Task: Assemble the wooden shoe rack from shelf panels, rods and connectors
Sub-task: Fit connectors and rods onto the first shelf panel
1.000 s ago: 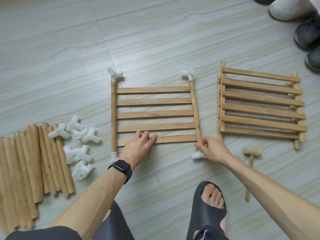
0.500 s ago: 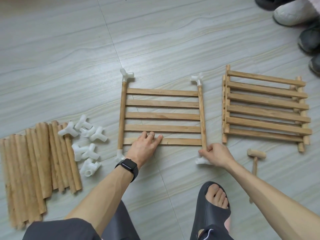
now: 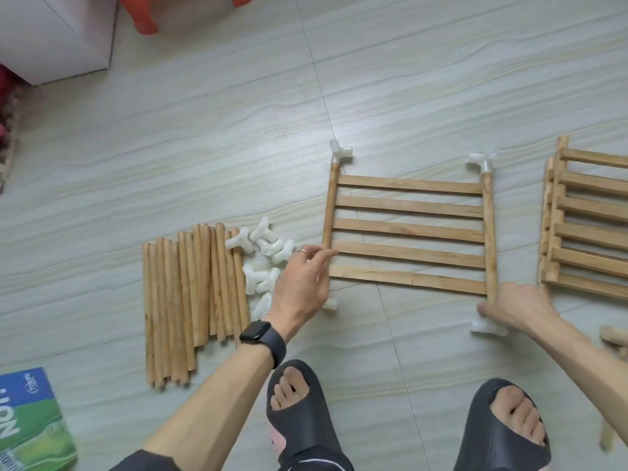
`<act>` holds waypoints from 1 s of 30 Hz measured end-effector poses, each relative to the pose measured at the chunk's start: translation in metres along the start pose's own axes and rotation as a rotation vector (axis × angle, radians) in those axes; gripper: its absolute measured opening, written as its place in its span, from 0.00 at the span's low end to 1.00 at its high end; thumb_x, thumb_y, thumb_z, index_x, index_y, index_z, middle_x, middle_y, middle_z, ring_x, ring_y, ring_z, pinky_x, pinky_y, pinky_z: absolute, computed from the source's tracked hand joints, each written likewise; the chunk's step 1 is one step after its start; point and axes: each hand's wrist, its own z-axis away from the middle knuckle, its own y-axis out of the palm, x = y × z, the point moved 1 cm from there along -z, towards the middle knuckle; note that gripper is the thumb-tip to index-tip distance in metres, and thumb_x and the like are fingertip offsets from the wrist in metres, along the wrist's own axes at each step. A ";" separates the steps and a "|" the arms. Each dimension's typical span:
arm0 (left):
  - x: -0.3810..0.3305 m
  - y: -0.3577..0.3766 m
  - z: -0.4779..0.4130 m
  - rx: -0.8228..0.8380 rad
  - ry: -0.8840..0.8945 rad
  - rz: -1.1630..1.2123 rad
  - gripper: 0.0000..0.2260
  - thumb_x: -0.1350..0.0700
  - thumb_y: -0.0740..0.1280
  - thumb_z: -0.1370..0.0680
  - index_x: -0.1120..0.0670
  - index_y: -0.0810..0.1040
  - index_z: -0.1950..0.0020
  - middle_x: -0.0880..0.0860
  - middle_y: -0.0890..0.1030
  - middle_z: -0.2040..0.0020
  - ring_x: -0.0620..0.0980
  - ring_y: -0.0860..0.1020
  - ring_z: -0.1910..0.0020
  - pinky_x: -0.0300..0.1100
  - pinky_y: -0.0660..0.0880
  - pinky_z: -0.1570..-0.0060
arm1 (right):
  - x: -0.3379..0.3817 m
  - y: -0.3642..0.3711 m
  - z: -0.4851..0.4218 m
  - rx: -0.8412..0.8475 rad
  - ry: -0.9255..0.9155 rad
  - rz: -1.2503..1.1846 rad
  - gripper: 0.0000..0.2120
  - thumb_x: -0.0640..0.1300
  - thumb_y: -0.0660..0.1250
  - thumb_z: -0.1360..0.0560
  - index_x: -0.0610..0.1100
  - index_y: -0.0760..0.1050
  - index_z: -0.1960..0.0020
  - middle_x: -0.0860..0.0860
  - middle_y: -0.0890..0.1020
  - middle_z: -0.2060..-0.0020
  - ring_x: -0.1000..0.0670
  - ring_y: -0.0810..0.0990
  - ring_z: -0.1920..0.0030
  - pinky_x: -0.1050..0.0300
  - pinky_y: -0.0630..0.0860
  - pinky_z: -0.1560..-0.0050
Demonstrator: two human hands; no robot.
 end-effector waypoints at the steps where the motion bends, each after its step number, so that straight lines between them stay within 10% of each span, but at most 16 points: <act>1: 0.016 -0.012 0.007 -0.049 -0.060 0.011 0.16 0.60 0.65 0.20 0.47 0.79 0.33 0.50 0.77 0.40 0.49 0.76 0.41 0.44 0.77 0.48 | 0.003 -0.007 0.002 0.024 0.020 0.033 0.17 0.53 0.64 0.23 0.42 0.78 0.41 0.43 0.83 0.47 0.40 0.81 0.47 0.54 0.71 0.57; 6: 0.088 -0.054 0.039 -0.140 -0.365 0.034 0.15 0.58 0.65 0.20 0.46 0.78 0.35 0.49 0.74 0.39 0.48 0.73 0.39 0.43 0.72 0.43 | 0.053 -0.041 0.032 -0.157 -0.038 0.239 0.16 0.52 0.60 0.20 0.48 0.78 0.37 0.48 0.83 0.43 0.43 0.81 0.45 0.53 0.72 0.55; 11: 0.135 -0.077 0.063 -0.183 -0.699 -0.012 0.19 0.59 0.63 0.21 0.51 0.74 0.30 0.57 0.70 0.34 0.57 0.72 0.36 0.50 0.73 0.40 | 0.158 -0.051 0.073 -0.215 -0.547 0.263 0.20 0.58 0.57 0.19 0.46 0.73 0.36 0.47 0.80 0.41 0.42 0.79 0.41 0.51 0.70 0.56; 15: 0.162 -0.092 0.083 -0.151 -1.027 -0.072 0.24 0.57 0.61 0.20 0.54 0.65 0.23 0.63 0.65 0.27 0.63 0.64 0.28 0.55 0.65 0.31 | 0.214 -0.039 0.086 -0.109 -0.881 0.384 0.25 0.60 0.57 0.19 0.48 0.66 0.28 0.46 0.70 0.31 0.42 0.70 0.34 0.46 0.74 0.39; 22: 0.210 -0.105 0.112 -0.119 -1.214 0.015 0.25 0.58 0.56 0.17 0.56 0.58 0.20 0.64 0.64 0.25 0.66 0.65 0.28 0.56 0.64 0.29 | 0.243 -0.036 0.060 0.051 -0.763 0.396 0.35 0.71 0.49 0.21 0.64 0.40 0.19 0.53 0.32 0.19 0.37 0.45 0.19 0.32 0.62 0.27; 30: 0.241 -0.111 0.124 -0.078 -1.217 0.056 0.22 0.57 0.62 0.18 0.60 0.66 0.24 0.63 0.71 0.29 0.63 0.72 0.32 0.51 0.70 0.34 | 0.234 -0.012 0.049 0.044 -0.766 0.316 0.37 0.72 0.46 0.21 0.61 0.35 0.19 0.54 0.25 0.24 0.34 0.39 0.20 0.40 0.52 0.21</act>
